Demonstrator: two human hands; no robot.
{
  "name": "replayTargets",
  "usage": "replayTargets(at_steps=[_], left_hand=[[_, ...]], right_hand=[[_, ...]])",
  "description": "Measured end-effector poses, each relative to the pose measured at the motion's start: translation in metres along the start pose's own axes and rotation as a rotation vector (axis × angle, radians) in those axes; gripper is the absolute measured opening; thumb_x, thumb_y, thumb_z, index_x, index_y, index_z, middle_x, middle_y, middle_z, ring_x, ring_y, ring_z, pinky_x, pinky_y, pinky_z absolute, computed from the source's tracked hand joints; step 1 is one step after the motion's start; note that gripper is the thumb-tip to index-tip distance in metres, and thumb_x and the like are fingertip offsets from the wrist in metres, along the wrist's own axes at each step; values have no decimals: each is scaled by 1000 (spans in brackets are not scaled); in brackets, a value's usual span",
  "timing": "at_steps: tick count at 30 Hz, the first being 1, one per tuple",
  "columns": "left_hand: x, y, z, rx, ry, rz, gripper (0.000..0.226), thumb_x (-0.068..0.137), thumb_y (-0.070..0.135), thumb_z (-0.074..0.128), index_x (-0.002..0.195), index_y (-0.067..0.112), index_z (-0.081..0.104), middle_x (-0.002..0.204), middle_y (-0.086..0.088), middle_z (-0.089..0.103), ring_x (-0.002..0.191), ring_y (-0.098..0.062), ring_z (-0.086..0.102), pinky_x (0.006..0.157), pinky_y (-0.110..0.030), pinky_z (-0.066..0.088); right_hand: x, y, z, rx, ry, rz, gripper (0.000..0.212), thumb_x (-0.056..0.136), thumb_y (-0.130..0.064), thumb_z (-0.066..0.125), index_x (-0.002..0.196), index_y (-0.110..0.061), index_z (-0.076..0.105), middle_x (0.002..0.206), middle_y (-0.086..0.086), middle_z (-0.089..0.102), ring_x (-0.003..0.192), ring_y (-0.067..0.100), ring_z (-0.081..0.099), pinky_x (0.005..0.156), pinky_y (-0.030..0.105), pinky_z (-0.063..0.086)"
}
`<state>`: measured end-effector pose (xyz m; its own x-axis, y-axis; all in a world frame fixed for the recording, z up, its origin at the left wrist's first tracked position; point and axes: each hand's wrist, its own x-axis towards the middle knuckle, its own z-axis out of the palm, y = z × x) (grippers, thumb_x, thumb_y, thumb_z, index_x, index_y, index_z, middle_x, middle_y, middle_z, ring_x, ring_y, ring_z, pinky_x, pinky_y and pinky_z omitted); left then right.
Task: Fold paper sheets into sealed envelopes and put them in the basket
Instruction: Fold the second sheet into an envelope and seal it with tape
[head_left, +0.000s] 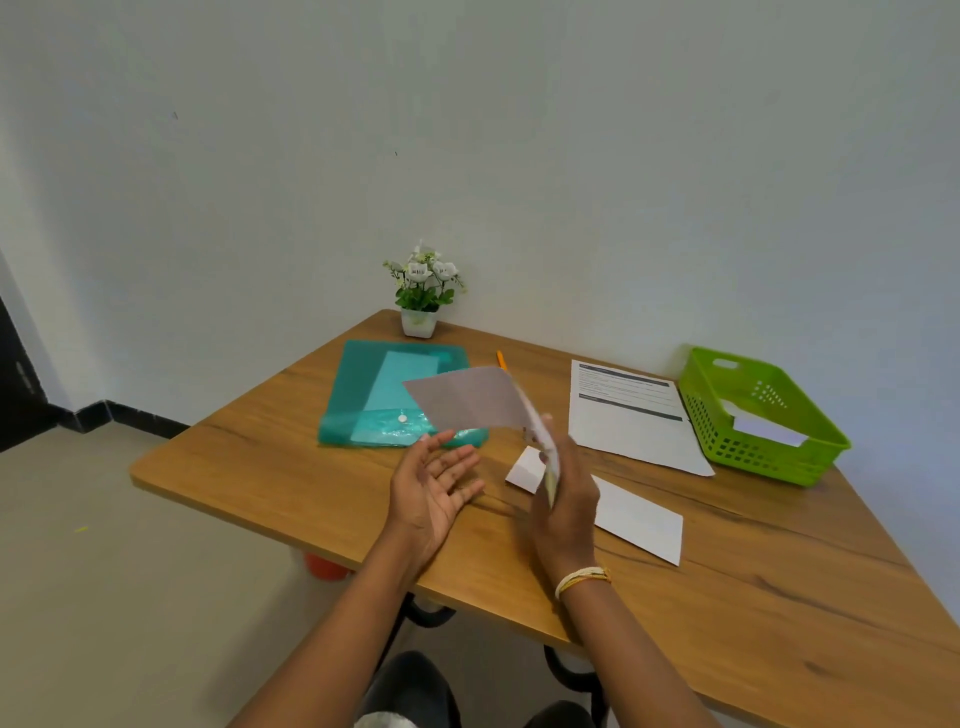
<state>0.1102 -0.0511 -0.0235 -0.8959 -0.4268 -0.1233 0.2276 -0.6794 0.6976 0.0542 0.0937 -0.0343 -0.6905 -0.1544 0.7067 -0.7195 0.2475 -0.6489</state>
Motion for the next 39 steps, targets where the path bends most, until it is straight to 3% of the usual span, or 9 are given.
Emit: replayTargets(at_steps=[6, 12, 20, 24, 26, 29, 32, 35, 39], left_hand=[[2, 9, -3, 23, 6, 7, 41, 87, 48, 56, 118, 22, 58, 103, -14, 72, 90, -36, 70, 66, -44, 58], [11, 16, -20, 191, -95, 125, 72, 86, -7, 58, 143, 34, 36, 116, -9, 67, 108, -30, 63, 81, -46, 56], [16, 17, -18, 178, 60, 149, 81, 89, -13, 50, 146, 40, 28, 133, -10, 58, 106, -22, 65, 73, -39, 58], [5, 8, -8, 731, 339, 382, 85, 88, 2, 62, 150, 34, 13, 147, -8, 38, 117, -12, 50, 66, -20, 51], [1, 1, -6, 1004, 379, 592, 77, 86, 8, 67, 147, 28, 24, 148, -6, 34, 130, -17, 40, 81, -27, 53], [-1, -1, -5, 1133, 221, 699, 48, 86, 13, 69, 127, 29, 51, 146, 1, 42, 134, -17, 37, 97, -31, 47], [-1, 1, -14, 1178, -36, 439, 22, 85, 28, 70, 104, 39, 67, 131, 12, 56, 125, -16, 48, 90, -27, 50], [0, 2, -24, 1512, -206, 308, 36, 81, 52, 66, 115, 46, 62, 143, 17, 46, 136, -16, 36, 112, -48, 32], [1, 4, -24, 1777, -266, 359, 56, 79, 65, 59, 130, 46, 50, 152, 17, 33, 140, -7, 27, 117, -45, 12]], right_hand=[[1, 6, 3, -227, -561, 20, 52, 89, -21, 68, 137, -31, 51, 153, -5, 37, 138, 17, 39, 100, 13, 37], [-2, 0, -1, -104, -440, -40, 41, 80, -16, 78, 118, -23, 66, 147, 0, 45, 123, 15, 51, 84, 21, 56], [-1, 6, 8, -323, -539, 38, 47, 85, -19, 71, 130, -28, 58, 149, -2, 42, 133, 21, 45, 91, 16, 46], [-2, 9, 12, -382, -562, 102, 43, 91, -17, 63, 133, -27, 56, 147, -2, 46, 133, 21, 45, 103, 28, 43], [-1, 9, 13, -394, -546, 123, 43, 92, -16, 61, 134, -26, 55, 147, -2, 46, 135, 21, 44, 106, 32, 40], [1, 10, 13, -392, -539, 134, 43, 93, -15, 60, 134, -25, 55, 146, -1, 47, 135, 22, 44, 107, 33, 40], [3, 9, 12, -381, -512, 130, 43, 92, -17, 62, 134, -25, 55, 146, 0, 47, 133, 22, 45, 103, 31, 43], [8, 10, 11, -433, -429, 127, 42, 89, -22, 67, 130, -24, 59, 143, 6, 48, 128, 26, 47, 97, 30, 48], [16, 13, 8, -475, -504, 93, 42, 91, -25, 64, 132, -22, 58, 132, 5, 59, 118, 23, 52, 100, 31, 43]])
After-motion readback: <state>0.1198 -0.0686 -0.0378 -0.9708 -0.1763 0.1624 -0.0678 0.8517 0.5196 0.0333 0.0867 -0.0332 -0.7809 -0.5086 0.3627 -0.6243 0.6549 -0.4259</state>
